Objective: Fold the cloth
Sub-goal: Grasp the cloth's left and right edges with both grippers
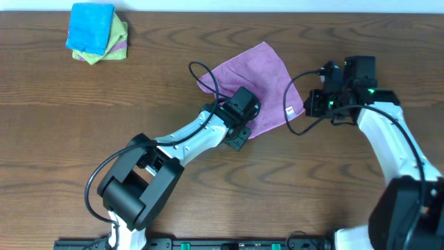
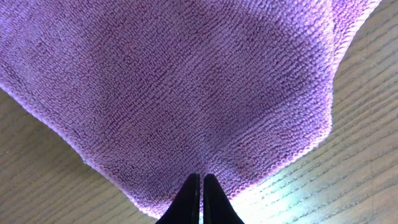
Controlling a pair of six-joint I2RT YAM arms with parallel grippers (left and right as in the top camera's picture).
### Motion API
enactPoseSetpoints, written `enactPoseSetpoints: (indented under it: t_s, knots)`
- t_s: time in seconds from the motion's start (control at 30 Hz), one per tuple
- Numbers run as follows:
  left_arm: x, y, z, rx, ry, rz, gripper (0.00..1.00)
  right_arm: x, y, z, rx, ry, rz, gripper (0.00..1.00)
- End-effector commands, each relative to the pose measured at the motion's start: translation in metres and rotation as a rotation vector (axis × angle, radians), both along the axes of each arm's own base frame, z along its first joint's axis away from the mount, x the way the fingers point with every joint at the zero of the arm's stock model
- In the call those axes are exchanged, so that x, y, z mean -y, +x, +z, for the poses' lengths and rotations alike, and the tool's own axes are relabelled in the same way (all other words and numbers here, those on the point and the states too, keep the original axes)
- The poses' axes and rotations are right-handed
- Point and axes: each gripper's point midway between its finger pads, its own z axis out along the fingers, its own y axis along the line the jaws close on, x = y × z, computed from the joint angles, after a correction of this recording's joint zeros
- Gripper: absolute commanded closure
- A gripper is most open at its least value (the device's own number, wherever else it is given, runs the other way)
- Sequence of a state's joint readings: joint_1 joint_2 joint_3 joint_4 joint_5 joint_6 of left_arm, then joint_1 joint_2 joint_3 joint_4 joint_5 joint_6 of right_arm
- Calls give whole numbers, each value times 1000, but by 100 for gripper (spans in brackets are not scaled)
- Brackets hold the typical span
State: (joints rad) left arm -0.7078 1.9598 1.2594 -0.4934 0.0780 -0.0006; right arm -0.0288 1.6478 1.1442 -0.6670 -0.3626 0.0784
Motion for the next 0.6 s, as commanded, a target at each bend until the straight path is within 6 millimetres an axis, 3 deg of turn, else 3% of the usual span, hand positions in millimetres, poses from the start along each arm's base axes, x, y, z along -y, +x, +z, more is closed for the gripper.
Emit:
enactPoseSetpoints:
  t_s: [0.0, 0.13, 0.57]
  knots:
    - [1, 4, 2, 2, 1, 11, 94, -5, 1, -22, -48, 3, 16, 99]
    - [-2, -2, 0, -28, 8, 29, 94, -5, 7, -41, -71, 4, 16, 98]
    - [-6, -7, -2, -48, 24, 33, 94, -20, 29, -70, -28, -57, 46, 98]
